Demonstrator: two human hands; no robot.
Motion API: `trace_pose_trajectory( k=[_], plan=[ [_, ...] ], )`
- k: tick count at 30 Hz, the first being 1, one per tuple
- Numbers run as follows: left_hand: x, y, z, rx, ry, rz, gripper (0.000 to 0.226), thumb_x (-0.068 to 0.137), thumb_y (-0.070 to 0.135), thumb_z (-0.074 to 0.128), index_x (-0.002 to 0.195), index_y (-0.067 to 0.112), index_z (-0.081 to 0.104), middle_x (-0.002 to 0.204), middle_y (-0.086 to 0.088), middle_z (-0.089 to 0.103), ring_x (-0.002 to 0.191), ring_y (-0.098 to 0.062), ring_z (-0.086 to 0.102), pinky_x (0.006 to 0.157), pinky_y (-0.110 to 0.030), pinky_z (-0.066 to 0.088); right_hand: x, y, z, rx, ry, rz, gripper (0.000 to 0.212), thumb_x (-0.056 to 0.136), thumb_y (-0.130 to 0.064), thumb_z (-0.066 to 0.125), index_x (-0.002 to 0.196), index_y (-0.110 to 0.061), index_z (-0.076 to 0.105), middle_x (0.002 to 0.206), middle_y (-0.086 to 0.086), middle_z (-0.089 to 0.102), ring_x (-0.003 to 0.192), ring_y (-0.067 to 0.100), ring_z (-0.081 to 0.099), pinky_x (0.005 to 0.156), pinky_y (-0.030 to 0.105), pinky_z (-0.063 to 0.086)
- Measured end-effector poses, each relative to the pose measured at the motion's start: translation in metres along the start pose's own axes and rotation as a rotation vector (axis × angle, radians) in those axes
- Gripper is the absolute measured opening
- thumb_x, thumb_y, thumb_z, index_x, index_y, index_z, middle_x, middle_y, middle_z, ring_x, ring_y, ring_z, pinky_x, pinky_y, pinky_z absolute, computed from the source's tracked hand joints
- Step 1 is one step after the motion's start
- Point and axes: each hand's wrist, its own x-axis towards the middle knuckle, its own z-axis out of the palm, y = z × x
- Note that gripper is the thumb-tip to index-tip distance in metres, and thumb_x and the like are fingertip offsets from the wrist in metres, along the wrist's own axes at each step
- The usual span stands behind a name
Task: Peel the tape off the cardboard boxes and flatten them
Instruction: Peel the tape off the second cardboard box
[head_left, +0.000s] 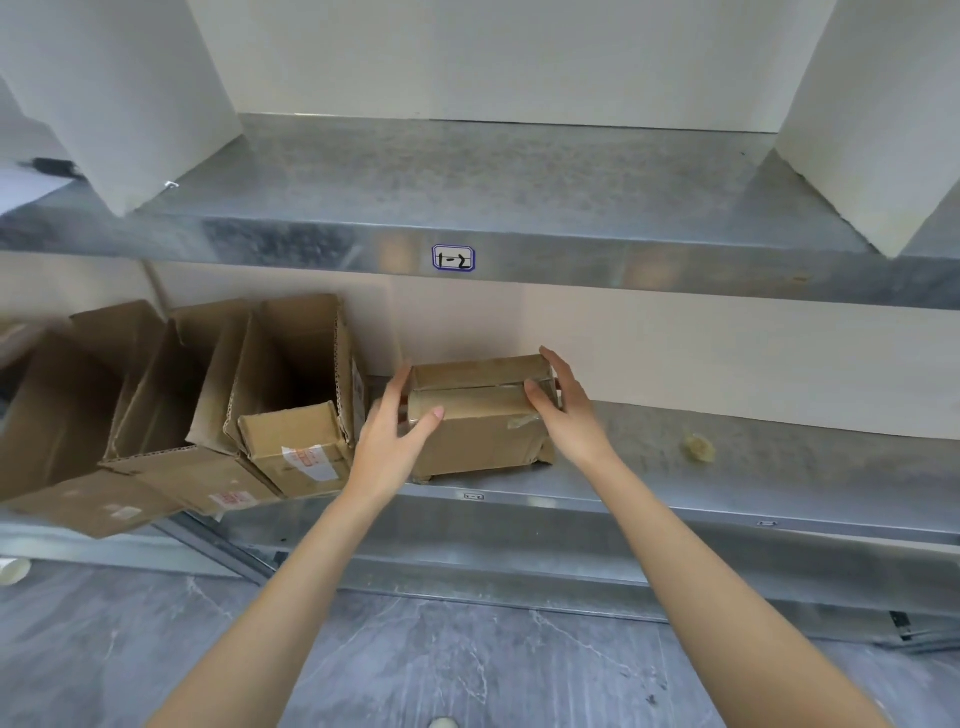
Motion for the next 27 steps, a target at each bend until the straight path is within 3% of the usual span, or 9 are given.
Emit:
trace_pose_trajectory(
  k=[9,12,15,20,24,27],
  plan=[
    [-0.004,0.008,0.042,-0.129,-0.091,-0.045,0.067,0.095,0.034,0.064,0.151,0.038,0.027,0.146,0.009,0.04,0.125,-0.007,0.039,0.097,-0.024,0.031,-0.008,0.012,-0.033,-0.124,0.129,0.055,0.046,0.095,-0.031,0.057,0.138,-0.034,0.04,0.125,-0.003,0.051,0.107,0.007,0.045,0.086,0.025,0.036],
    [-0.007,0.0,0.054,-0.169,-0.099,-0.027,0.069,0.093,0.034,0.066,0.15,0.038,0.029,0.146,0.01,0.041,0.128,-0.01,0.042,0.099,-0.027,0.036,-0.015,0.021,-0.04,-0.15,0.097,0.045,0.049,0.095,-0.034,0.059,0.139,-0.032,0.036,0.126,-0.006,0.051,0.11,0.007,0.045,0.083,0.025,0.038],
    [0.0,-0.008,0.051,-0.159,-0.105,0.0,0.066,0.088,0.035,0.072,0.143,0.038,0.035,0.144,0.011,0.042,0.131,-0.011,0.043,0.106,-0.034,0.04,-0.016,0.025,-0.042,-0.117,0.073,0.047,0.051,0.093,-0.039,0.062,0.135,-0.036,0.035,0.129,-0.003,0.052,0.118,0.009,0.047,0.091,0.031,0.047],
    [0.009,0.005,0.05,0.095,0.066,0.185,0.062,0.08,0.029,0.075,0.132,0.025,0.043,0.138,0.008,0.041,0.128,-0.012,0.041,0.102,-0.032,0.038,-0.015,0.026,-0.031,-0.097,0.124,0.023,0.05,0.09,-0.039,0.066,0.13,-0.038,0.038,0.129,-0.005,0.053,0.121,0.01,0.05,0.097,0.039,0.049],
    [0.02,0.027,0.073,0.407,0.122,0.398,0.056,0.078,0.047,0.058,0.126,0.017,0.055,0.132,0.0,0.056,0.122,-0.023,0.052,0.108,-0.045,0.038,-0.015,0.027,-0.021,-0.068,0.146,0.014,0.053,0.088,-0.042,0.066,0.133,-0.038,0.039,0.126,-0.002,0.056,0.11,0.006,0.057,0.094,0.043,0.051],
    [0.021,0.025,0.085,0.578,0.173,0.439,0.05,0.083,0.053,0.052,0.116,0.018,0.065,0.115,0.0,0.067,0.107,-0.024,0.063,0.104,-0.041,0.042,-0.019,0.028,-0.021,-0.046,0.134,0.014,0.054,0.089,-0.038,0.067,0.136,-0.036,0.039,0.127,-0.004,0.056,0.115,0.001,0.055,0.096,0.036,0.051]
  ],
)
